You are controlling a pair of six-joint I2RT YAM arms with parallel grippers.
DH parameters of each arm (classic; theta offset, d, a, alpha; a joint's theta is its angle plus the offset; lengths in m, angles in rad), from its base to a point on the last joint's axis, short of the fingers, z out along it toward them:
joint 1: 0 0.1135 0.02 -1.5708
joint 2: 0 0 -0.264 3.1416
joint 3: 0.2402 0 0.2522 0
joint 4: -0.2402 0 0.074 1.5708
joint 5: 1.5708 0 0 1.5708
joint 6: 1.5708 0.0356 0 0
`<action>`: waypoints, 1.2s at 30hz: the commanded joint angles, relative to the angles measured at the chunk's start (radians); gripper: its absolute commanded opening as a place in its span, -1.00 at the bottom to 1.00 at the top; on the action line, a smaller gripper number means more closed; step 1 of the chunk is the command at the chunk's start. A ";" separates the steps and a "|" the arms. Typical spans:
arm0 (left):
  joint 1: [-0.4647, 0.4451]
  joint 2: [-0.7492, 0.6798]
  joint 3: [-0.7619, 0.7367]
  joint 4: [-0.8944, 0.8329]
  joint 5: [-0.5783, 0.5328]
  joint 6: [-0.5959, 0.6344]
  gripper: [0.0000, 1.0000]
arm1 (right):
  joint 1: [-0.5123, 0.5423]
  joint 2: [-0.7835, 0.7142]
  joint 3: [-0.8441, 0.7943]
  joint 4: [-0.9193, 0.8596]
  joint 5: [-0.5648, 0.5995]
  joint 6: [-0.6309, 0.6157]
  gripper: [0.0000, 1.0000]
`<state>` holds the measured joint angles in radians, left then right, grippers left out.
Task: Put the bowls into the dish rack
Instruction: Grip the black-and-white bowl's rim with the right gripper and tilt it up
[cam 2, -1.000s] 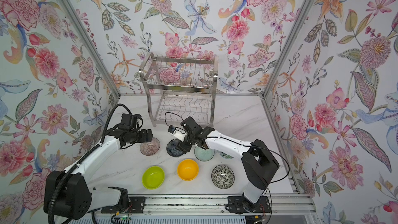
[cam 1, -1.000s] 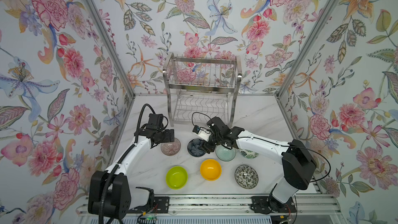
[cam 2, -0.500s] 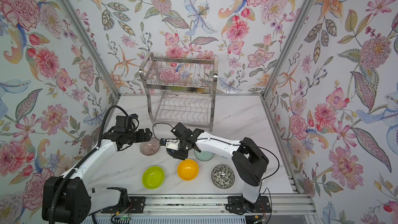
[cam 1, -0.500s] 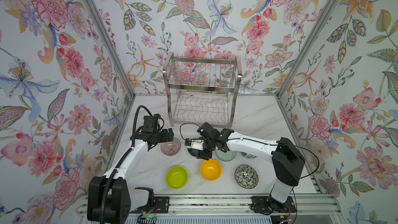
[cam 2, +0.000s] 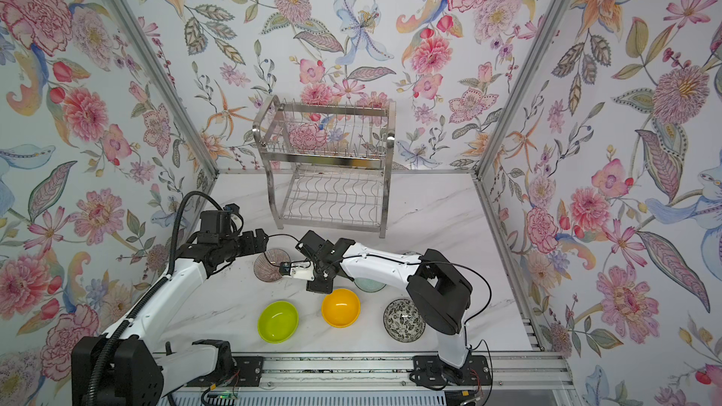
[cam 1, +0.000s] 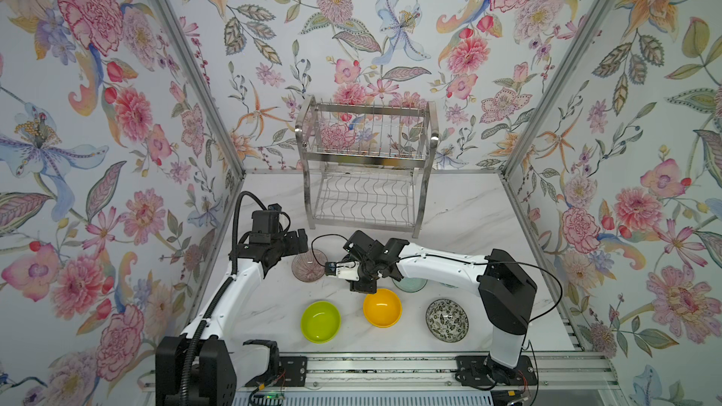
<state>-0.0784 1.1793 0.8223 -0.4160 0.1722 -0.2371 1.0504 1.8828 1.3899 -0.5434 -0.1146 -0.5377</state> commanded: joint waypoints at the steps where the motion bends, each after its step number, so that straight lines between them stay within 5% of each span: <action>1: 0.007 -0.030 -0.014 -0.006 -0.056 -0.023 0.91 | 0.014 0.042 0.039 -0.044 0.051 0.028 -0.11; 36: 0.007 -0.090 -0.016 -0.021 -0.037 -0.046 0.92 | 0.068 0.189 0.223 -0.236 0.218 0.095 -0.72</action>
<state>-0.0784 1.1095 0.8219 -0.4255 0.1265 -0.2710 1.1114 2.0583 1.5845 -0.7307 0.0875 -0.4377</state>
